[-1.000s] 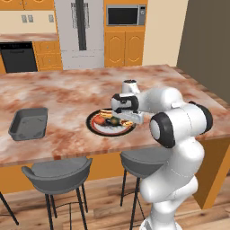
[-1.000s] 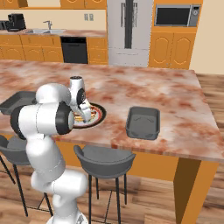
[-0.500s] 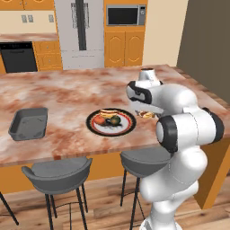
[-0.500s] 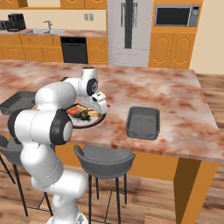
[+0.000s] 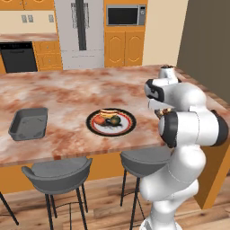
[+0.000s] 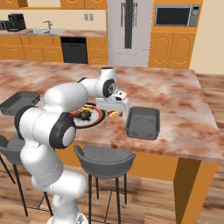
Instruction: Place one cooked food and one vegetable from the large plate to each tupperware container.
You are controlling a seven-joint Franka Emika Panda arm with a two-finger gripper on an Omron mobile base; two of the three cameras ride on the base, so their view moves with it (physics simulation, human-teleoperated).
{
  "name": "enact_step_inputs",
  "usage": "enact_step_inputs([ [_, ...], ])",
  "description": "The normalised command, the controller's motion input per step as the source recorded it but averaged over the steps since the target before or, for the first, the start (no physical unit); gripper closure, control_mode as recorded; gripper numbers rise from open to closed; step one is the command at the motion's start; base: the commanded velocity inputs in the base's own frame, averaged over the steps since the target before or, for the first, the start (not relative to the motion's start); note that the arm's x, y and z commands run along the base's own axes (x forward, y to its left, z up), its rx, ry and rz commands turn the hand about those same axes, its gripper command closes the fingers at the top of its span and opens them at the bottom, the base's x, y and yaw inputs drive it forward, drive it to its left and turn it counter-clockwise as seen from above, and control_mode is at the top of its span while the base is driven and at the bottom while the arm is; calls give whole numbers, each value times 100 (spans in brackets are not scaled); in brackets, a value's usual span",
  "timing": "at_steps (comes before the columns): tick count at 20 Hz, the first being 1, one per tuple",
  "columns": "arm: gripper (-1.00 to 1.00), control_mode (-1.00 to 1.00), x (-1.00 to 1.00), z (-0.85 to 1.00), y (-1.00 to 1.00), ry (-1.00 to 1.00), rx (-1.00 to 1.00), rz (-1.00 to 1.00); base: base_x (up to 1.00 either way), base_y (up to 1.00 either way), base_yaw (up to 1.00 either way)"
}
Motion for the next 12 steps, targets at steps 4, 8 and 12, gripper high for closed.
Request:
enact_step_inputs([
  [4, 100, -100, 1, 1, -100, 1, 0, 37, 0, 0, 0],
  [8, 100, -100, 14, 0, -90, 5, 0, 40, 0, 0, 0],
  [12, 100, -100, 34, 0, -57, 11, 0, 34, 0, 0, 0],
])
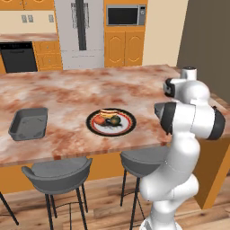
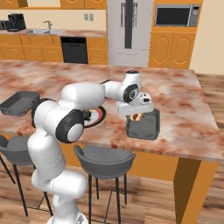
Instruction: Place one cooked food and one vegetable from the large plate to each tupperware container.
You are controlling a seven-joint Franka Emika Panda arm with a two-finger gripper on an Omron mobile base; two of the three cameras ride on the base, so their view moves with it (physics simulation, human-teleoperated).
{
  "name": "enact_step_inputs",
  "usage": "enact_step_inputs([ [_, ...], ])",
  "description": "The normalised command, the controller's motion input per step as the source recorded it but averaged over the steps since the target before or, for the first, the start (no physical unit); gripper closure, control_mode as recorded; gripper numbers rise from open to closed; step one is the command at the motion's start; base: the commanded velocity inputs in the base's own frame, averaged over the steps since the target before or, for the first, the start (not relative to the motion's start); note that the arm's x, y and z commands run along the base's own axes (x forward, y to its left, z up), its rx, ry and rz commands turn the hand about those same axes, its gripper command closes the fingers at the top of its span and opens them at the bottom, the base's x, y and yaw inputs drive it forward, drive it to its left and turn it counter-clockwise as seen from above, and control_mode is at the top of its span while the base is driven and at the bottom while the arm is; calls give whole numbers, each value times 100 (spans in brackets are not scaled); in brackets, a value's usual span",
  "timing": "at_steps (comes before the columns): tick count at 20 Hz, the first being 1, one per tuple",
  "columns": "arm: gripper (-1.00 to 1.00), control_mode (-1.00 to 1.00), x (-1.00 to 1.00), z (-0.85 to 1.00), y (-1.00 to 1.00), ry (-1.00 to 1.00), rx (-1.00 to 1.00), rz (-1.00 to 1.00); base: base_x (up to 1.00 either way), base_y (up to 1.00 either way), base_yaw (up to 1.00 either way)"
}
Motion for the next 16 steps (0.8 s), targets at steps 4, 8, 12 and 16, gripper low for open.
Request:
enact_step_inputs([
  [4, 100, -100, 37, 0, -47, 11, 0, 29, 0, 0, 0],
  [8, 100, -100, 29, -14, -33, 1, 2, 16, 0, 0, 0],
  [12, 100, -100, 25, -33, -6, -2, 1, 4, 0, 0, 0],
  [16, 100, -100, 21, -41, -4, -17, 1, -1, 0, 0, 0],
])
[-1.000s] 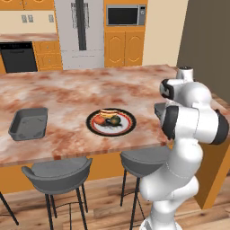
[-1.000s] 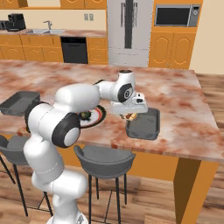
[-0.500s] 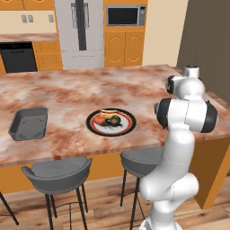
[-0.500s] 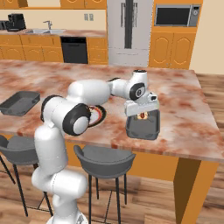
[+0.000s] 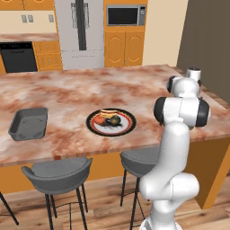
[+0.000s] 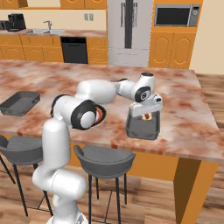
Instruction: Place one cooked food and one vegetable from the large plate to each tupperware container.
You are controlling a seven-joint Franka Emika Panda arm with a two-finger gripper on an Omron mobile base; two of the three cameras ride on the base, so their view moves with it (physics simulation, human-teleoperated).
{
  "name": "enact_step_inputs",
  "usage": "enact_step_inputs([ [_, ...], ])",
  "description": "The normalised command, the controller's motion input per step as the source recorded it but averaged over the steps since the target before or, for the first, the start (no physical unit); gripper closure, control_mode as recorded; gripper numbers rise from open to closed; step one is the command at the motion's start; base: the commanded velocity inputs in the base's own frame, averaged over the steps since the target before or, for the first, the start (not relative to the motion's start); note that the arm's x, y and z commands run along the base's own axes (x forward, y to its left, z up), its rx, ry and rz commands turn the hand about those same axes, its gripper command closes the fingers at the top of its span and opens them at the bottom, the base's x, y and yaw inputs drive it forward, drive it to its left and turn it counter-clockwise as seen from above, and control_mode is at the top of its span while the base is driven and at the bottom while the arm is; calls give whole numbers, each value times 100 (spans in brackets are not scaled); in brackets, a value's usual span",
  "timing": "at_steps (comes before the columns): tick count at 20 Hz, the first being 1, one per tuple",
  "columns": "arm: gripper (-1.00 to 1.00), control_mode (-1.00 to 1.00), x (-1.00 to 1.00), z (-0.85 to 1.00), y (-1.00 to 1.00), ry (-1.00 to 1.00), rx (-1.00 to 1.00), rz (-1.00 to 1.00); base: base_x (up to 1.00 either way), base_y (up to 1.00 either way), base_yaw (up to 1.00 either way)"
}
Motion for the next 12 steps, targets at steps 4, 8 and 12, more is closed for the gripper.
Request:
enact_step_inputs([
  [4, 100, -100, 2, -45, 0, -21, 0, -7, 0, 0, 0],
  [8, 100, -100, 36, -35, 0, -8, 0, -6, 0, 0, 0],
  [12, 100, -100, 42, -11, -15, 1, 0, 0, 0, 0, 0],
])
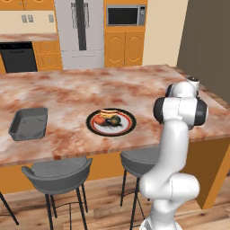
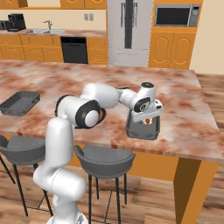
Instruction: Place one cooked food and one vegetable from the large plate to each tupperware container.
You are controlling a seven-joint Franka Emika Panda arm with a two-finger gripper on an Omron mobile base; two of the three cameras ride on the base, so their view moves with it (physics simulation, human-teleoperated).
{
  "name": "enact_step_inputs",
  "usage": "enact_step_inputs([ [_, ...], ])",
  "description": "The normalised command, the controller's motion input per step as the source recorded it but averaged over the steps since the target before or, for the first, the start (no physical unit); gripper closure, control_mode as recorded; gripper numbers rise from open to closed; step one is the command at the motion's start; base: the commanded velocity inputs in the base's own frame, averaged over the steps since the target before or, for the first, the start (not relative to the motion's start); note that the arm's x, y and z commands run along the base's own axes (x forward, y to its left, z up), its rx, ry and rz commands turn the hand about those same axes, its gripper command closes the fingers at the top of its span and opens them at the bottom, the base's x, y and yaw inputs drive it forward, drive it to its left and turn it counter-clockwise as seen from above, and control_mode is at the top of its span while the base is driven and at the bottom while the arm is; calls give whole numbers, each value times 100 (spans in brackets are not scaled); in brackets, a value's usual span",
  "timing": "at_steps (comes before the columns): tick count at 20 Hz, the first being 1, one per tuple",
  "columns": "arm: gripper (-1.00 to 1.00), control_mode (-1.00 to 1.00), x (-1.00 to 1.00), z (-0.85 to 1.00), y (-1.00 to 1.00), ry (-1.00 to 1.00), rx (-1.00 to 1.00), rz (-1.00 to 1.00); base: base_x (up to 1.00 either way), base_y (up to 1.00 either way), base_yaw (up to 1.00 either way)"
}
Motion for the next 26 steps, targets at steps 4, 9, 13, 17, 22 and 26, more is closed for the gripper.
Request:
enact_step_inputs([
  [4, 100, -100, 7, -27, -35, 0, 0, 0, 0, 0, 0],
  [9, 100, -100, 5, -18, -22, 0, 0, 0, 0, 0, 0],
  [13, 100, -100, 1, -18, 0, 0, 0, 0, 0, 0, 0],
  [17, 100, -100, 1, -16, 0, 0, 0, 0, 0, 0, 0],
  [22, -100, -100, 0, -8, 18, -1, -1, 0, 0, 0, 0],
  [26, -100, -100, 0, 0, 6, 0, 0, 0, 0, 0, 0],
])
